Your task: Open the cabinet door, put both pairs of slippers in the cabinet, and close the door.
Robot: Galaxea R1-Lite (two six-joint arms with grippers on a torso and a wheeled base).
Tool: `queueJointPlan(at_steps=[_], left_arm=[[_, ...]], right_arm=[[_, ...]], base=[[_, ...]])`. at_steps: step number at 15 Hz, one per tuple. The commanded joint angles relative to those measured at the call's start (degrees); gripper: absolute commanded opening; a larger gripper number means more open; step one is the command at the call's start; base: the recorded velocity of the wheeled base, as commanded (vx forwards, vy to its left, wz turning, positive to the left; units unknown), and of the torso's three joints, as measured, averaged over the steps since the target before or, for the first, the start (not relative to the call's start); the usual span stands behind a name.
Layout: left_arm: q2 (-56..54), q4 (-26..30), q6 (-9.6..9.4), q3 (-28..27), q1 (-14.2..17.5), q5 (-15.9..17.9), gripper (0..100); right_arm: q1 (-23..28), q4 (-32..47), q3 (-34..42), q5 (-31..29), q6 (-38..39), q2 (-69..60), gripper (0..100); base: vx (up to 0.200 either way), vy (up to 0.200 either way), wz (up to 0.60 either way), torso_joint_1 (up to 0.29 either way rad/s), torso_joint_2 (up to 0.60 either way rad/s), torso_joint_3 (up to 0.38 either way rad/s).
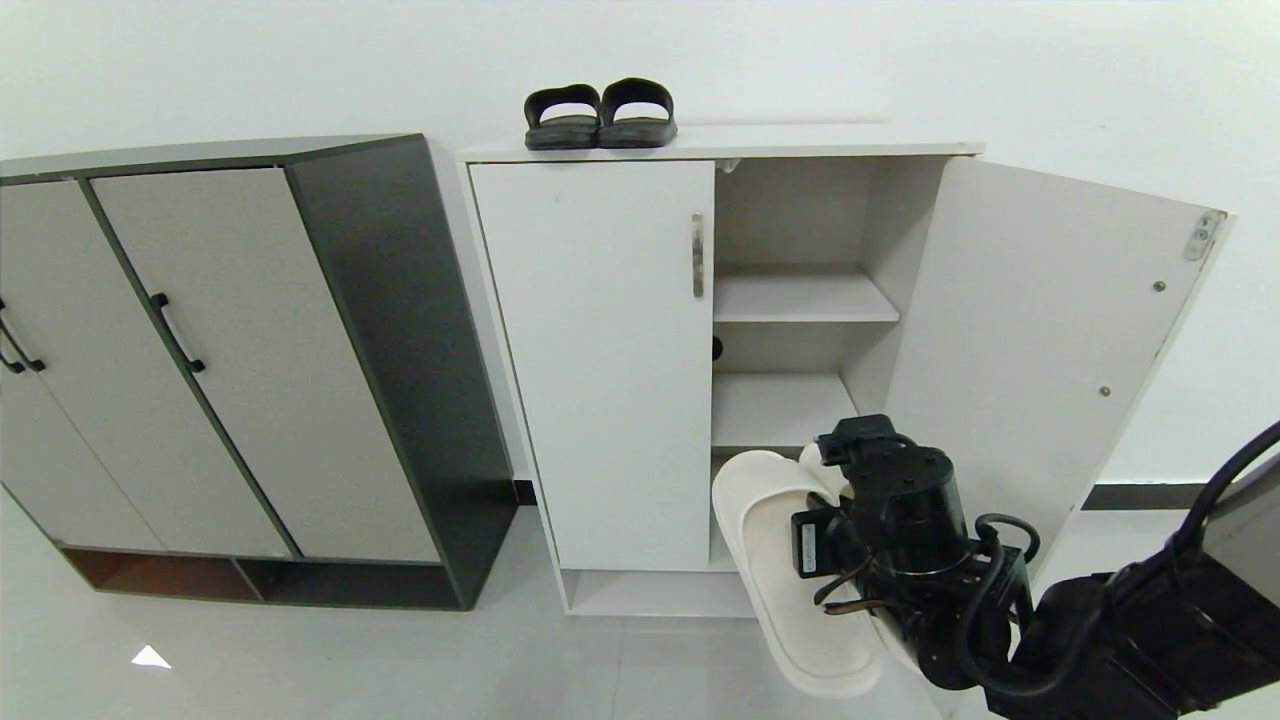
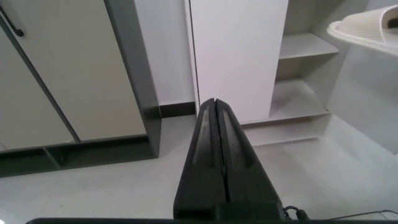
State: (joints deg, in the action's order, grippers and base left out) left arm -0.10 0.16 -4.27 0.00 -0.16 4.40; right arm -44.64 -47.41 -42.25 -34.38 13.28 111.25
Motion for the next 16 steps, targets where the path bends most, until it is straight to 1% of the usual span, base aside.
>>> queueJointPlan(at_steps=[1,3,5,7,8,13,16], left_arm=[[0.1,0.0,0.05,0.0,0.0,0.1,0],[0.1,0.0,-0.04,0.0,0.0,0.1,0],[0.1,0.0,-0.04,0.0,0.0,0.1,0],[0.2,0.0,-0.04,0.0,0.0,0.0,0],[0.2,0.1,-0.04,0.0,0.0,0.0,0],[0.1,0.0,0.05,0.0,0.0,0.0,0],[0.1,0.0,0.22,0.0,0.0,0.0,0]], right_arm=[[-0.1,-0.1,-3.1,-2.6,0.2,1.7,0],[0.0,-0.1,-6.8,-7.9,0.3,4.9,0],[0.0,-0.1,-9.1,-9.5,0.5,6.9,0],[0.2,-0.1,-11.4,-10.3,0.5,8.7,0],[0.3,-0.1,-12.6,-11.7,0.5,9.6,0],[0.3,-0.6,-13.0,-11.9,0.5,10.7,0],[0.3,-1.3,-13.1,-12.0,0.5,11.2,0]], base=[[0.0,0.0,0.0,0.0,0.0,0.0],[0.0,0.0,0.0,0.0,0.0,0.0],[0.0,0.0,0.0,0.0,0.0,0.0],[0.0,-0.2,0.0,0.005,0.0,0.0],[0.0,-0.2,0.0,0.002,0.0,0.012],[0.0,-0.2,0.0,0.006,0.01,0.006],[0.0,0.0,0.0,0.0,0.0,0.0]])
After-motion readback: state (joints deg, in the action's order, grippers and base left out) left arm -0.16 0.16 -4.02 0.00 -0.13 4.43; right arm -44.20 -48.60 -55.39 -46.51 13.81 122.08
